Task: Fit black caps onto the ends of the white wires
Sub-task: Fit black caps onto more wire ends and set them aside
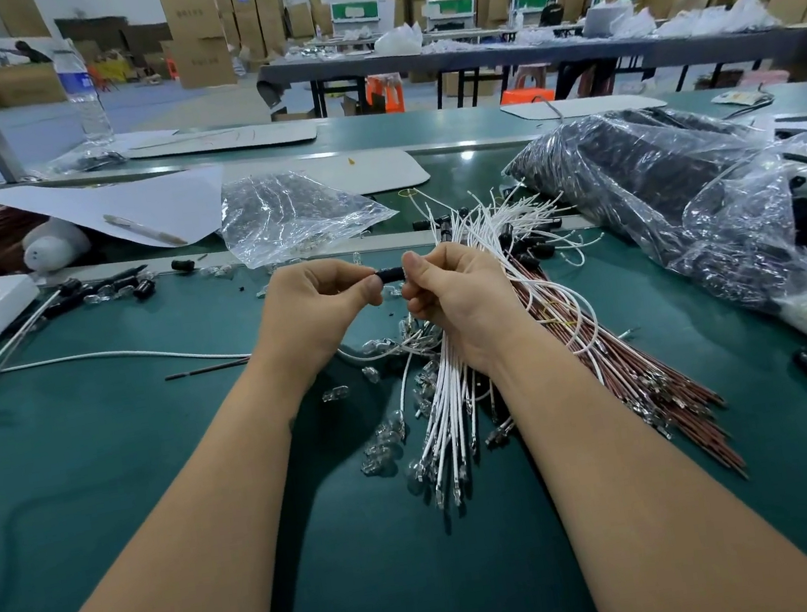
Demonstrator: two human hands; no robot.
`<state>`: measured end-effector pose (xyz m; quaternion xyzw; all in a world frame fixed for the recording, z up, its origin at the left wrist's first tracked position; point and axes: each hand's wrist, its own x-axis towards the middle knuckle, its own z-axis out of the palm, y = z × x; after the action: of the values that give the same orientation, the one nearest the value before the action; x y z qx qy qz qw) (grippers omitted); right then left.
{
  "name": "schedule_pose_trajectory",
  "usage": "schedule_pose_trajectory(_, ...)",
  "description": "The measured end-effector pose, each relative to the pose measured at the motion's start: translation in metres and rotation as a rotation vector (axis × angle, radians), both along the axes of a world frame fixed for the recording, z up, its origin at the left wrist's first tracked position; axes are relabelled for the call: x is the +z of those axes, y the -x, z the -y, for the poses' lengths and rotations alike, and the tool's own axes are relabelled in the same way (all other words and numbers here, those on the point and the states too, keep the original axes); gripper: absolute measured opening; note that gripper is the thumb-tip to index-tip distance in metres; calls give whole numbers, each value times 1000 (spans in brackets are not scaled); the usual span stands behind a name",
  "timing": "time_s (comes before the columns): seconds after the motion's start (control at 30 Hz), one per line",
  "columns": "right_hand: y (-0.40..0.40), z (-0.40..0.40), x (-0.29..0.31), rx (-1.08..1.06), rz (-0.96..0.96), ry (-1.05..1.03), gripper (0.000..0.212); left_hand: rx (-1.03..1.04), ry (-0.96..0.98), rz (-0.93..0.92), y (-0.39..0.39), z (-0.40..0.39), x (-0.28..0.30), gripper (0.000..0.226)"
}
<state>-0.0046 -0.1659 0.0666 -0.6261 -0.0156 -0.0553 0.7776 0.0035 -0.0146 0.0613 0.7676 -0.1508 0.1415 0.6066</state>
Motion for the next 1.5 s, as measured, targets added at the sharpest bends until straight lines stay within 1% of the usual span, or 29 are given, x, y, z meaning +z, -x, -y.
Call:
schedule_pose_trajectory(0.2,-1,-1,-2,2,29,20,22,-35,42,-32,1,3,-3,12)
schedule_pose_trajectory(0.4,-1,-1,-4,18,44,62,24,-38,69,-41,1,4,-4,12)
schedule_pose_trajectory(0.5,0,-2,-3,7,73,45,24,-51,84,-37,1,4,-4,11)
schedule_pose_trajectory(0.6,2,-7,-3,-8,84,-21,23,-22,103,-41,0,5,-2,14)
schedule_pose_trajectory(0.7,2,-12,1,46,14,-214,36,16,121,-63,-2,3,-2,20)
schedule_pose_trajectory(0.73,2,-11,3,61,-1,-247,38,20,118,-71,-3,3,-2,22)
schedule_pose_trajectory(0.8,3,-10,4,82,15,-225,29,15,103,-74,-3,2,-2,23)
schedule_pose_trajectory(0.9,3,-10,1,5,102,-20,6,1,73,-58,-1,3,-1,21)
schedule_pose_trajectory(0.97,2,-12,-1,-88,136,117,5,15,32,-55,-1,4,-2,19)
schedule_pose_trajectory(1.07,0,-17,-1,-180,172,177,10,37,-9,-43,-2,6,-2,21)
schedule_pose_trajectory(1.13,-1,-15,0,-225,186,142,11,43,-73,-23,-1,5,-1,24)
schedule_pose_trajectory(1.2,-2,-9,3,-277,188,46,9,45,-171,6,0,1,-1,25)
schedule_pose_trajectory(1.3,-4,2,9,-430,194,-129,10,110,-403,60,-1,-7,1,22)
schedule_pose_trajectory(1.37,-3,7,12,-533,201,-213,11,123,-574,54,0,-11,5,21)
schedule_pose_trajectory(1.43,-1,7,12,-549,201,-224,10,126,-688,23,3,-14,11,20)
schedule_pose_trajectory(1.5,1,4,12,-490,206,-166,13,167,-734,6,6,-19,20,20)
